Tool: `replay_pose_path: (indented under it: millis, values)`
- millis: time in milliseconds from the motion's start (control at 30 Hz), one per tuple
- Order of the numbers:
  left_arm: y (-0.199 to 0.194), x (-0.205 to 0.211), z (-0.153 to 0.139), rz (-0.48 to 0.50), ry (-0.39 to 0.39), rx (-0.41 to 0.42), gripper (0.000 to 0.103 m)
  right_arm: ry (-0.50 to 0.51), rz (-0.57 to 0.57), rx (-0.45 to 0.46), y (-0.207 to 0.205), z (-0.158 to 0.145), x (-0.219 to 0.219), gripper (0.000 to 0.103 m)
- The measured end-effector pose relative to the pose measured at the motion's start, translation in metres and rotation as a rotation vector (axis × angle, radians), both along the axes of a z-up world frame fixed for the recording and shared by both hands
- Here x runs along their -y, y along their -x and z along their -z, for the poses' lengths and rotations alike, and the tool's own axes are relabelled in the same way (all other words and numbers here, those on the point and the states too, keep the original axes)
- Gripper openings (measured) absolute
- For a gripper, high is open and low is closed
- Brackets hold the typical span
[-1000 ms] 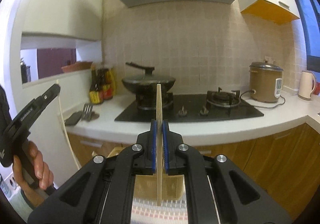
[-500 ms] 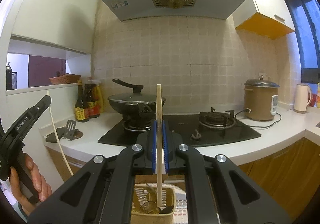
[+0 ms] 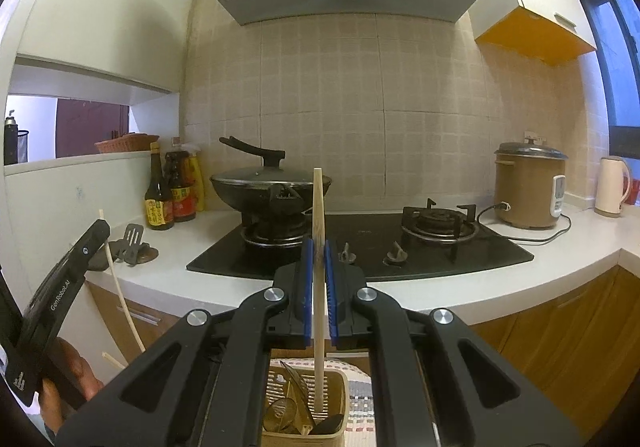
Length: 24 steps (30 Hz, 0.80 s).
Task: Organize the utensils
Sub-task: 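Lower both chopsticks into the caddy and open both tools, then grasp a clear plastic spoon handle with the left tool while the right tool grasps another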
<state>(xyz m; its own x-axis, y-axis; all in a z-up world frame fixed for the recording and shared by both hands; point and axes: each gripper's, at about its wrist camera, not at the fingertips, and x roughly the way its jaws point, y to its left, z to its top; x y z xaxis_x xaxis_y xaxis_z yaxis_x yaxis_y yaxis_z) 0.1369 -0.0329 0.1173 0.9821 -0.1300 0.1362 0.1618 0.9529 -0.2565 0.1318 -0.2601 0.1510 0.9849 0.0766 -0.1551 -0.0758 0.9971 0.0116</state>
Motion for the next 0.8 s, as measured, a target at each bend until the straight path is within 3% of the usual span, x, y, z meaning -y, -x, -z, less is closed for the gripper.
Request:
replay_pose_path:
  millis: [233,433,567,733,800]
  values:
    - [0.003,-0.003,0.003,0.016,-0.016,-0.038,0.005,-0.016,-0.011,-0.041,0.005,0.016,0.000,0.004]
    - [0.015,-0.019,-0.006,0.058,-0.011,-0.104,0.013,-0.046,-0.020,-0.084,0.028,0.017,0.005,0.005]
    - [0.044,-0.028,-0.017,0.077,-0.031,-0.093,0.030,-0.046,-0.017,-0.114,0.052,0.018,0.004,0.005]
    - [0.084,-0.039,-0.024,0.112,-0.041,-0.106,0.032,-0.048,-0.019,-0.164,0.087,0.021,0.002,0.006]
    - [0.100,-0.042,-0.022,0.123,-0.055,-0.136,0.039,-0.030,-0.038,-0.195,0.101,0.025,-0.002,0.006]
